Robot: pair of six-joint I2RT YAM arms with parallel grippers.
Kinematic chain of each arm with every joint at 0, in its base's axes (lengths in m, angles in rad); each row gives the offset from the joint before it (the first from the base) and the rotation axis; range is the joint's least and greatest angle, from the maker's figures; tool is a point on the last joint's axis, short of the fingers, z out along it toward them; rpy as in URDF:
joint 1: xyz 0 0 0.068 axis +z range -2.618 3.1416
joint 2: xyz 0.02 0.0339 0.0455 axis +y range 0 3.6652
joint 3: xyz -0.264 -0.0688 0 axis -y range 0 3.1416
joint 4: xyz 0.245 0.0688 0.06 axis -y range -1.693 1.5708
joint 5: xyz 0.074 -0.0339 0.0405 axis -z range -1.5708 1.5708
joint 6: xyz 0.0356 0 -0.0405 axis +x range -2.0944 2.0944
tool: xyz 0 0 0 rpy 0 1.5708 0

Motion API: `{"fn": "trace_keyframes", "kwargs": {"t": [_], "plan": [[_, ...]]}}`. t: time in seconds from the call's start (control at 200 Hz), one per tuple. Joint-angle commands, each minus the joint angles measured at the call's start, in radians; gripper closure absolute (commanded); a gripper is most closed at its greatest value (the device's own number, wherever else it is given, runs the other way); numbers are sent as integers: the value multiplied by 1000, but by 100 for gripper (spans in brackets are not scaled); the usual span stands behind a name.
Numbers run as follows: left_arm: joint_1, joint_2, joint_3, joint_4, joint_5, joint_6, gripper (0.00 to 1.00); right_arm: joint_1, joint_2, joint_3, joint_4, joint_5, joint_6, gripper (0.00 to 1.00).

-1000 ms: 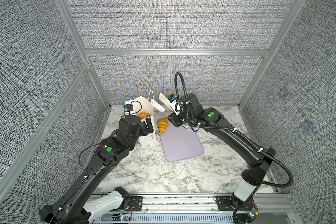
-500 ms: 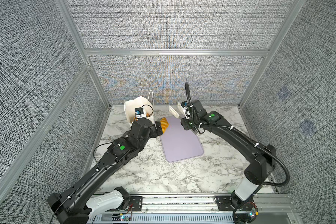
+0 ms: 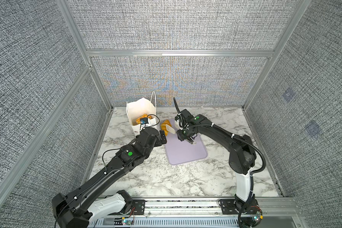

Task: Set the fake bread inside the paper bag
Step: 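Move the open tongs back over the striped croissant with the right gripper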

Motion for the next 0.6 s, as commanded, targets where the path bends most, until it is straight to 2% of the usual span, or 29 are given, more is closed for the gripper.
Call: {"fn": "trace_keyframes", "kwargs": {"t": [0.0,0.59], "plan": [[-1,-14,-27,26,4,-24,1,10,34,40,-36,-26,10,47],[-1,-37,-63,-4,-3,-34,1,30,227,218,-95,-7,41,46]]}}
